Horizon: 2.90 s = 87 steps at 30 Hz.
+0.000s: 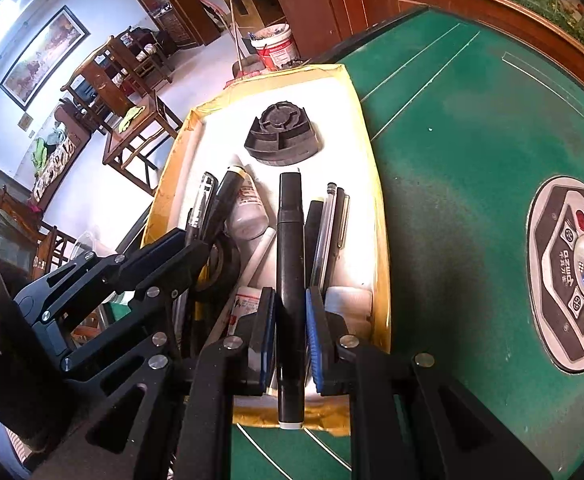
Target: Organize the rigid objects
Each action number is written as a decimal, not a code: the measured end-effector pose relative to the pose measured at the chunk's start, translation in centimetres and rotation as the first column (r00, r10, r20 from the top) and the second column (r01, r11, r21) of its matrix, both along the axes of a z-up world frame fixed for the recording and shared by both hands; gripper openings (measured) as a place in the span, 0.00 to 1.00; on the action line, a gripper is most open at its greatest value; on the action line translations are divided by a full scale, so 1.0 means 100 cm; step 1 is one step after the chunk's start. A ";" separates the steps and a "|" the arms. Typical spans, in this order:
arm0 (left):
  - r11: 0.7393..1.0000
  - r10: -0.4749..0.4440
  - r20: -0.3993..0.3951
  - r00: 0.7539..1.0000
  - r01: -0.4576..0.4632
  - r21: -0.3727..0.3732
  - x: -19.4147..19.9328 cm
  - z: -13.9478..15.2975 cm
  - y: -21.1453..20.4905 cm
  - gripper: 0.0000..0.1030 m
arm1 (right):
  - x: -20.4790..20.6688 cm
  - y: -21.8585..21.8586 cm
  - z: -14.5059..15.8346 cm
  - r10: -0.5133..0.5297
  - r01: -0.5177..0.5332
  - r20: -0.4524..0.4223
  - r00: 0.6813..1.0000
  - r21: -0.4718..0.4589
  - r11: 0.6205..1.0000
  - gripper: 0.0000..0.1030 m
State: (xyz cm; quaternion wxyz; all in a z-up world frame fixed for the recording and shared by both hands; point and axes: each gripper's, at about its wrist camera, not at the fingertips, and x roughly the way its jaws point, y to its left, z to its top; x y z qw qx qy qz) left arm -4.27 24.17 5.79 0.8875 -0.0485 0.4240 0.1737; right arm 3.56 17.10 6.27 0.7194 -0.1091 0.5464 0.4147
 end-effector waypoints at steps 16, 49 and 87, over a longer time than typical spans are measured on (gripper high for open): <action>1.000 -0.004 0.003 1.000 0.004 0.025 0.009 -0.003 0.005 0.13 | 0.011 0.014 -0.011 -0.001 0.000 -0.008 1.000 -0.025 1.000 0.14; 0.999 -0.007 0.004 1.000 0.007 0.041 0.009 -0.001 0.005 0.13 | 0.017 0.015 -0.017 -0.008 0.007 -0.012 1.000 -0.026 1.000 0.14; 1.000 0.011 0.144 0.989 -0.008 -0.017 -0.042 0.067 -0.009 0.92 | -0.011 -0.088 0.040 -0.111 0.107 0.043 0.993 0.093 0.990 0.35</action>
